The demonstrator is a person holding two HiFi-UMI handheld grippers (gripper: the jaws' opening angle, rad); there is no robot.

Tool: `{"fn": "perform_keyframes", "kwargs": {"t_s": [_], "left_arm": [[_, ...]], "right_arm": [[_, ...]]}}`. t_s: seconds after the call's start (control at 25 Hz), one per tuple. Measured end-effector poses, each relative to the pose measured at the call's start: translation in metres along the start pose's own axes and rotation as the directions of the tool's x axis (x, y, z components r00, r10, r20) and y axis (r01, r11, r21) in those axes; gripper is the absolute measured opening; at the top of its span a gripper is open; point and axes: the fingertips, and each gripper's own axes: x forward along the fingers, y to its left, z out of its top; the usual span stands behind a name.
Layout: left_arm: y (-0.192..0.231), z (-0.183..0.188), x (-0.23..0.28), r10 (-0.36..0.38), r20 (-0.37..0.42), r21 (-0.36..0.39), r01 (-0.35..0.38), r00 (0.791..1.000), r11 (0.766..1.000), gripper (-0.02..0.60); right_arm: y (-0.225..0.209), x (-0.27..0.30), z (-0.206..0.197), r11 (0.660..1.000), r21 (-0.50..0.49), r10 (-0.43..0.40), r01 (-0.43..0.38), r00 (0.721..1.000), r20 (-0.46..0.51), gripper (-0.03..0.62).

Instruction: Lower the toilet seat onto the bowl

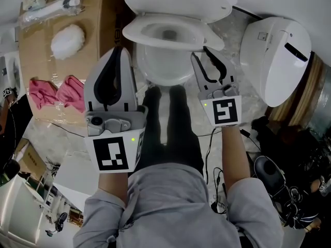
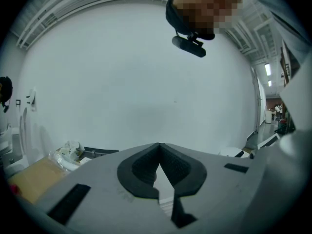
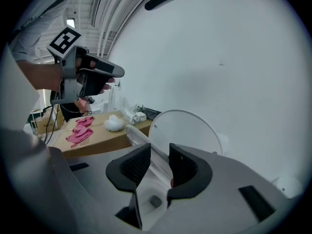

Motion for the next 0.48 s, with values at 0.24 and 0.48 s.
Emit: {"fn": "perform_keyframes", "kwargs": {"t_s": [0.24, 0.48], "left_arm": [[-0.003, -0.005, -0.002, -0.005, -0.005, 0.0, 0.005, 1.0, 1.0, 0.0], [-0.004, -0.014, 0.0, -0.007, -0.013, -0.001, 0.007, 1.0, 1.0, 0.0]], "right_arm": [[0.018, -0.013, -0.016, 1.0, 0.001, 0.029, -0.029, 0.999, -0.024, 0.106], [0.036, -0.025, -0.036, 0.998, 0.004, 0.057, -0.057, 0.997, -0.053, 0.106]]}}
